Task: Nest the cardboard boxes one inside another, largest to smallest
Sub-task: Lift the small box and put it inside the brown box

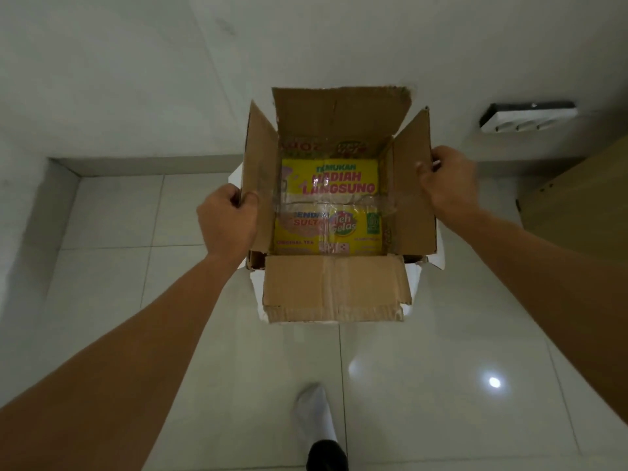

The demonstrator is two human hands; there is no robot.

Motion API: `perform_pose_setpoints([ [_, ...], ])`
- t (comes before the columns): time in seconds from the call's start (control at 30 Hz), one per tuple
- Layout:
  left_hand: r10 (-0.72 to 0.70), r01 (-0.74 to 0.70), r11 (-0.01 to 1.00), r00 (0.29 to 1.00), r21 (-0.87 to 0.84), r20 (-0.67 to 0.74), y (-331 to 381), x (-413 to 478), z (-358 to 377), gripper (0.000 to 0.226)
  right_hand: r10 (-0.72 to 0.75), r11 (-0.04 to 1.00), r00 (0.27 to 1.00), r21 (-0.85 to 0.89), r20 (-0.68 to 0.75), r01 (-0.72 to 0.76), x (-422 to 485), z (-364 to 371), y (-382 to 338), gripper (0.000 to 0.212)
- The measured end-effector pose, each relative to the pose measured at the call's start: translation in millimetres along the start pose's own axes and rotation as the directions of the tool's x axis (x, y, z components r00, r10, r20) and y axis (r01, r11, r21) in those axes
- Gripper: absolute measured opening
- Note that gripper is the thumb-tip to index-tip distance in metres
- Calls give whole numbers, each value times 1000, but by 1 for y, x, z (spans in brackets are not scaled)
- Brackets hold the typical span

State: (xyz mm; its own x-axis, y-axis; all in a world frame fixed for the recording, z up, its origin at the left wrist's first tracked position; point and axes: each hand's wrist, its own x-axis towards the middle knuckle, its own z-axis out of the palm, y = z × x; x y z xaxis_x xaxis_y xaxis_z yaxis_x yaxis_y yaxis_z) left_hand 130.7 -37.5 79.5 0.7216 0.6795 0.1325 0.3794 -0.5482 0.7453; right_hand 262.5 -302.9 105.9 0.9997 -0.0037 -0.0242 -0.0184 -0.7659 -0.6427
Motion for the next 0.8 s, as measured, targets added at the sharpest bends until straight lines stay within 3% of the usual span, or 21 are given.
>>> perform_pose_setpoints([
  [0.43,-134,129,990,986,57,98,-60,8,63,35,43,996,989,-85,143,-31,36,83,41,22],
  [0.73,-198,161,962,968,221,156,-82,13,87,39,101,990,961,-118,258,-73,51,112,67,20],
  [0.8,-190,142,953,969,268,159,-83,11,92,26,121,988,956,-129,268,-89,50,116,72,19],
])
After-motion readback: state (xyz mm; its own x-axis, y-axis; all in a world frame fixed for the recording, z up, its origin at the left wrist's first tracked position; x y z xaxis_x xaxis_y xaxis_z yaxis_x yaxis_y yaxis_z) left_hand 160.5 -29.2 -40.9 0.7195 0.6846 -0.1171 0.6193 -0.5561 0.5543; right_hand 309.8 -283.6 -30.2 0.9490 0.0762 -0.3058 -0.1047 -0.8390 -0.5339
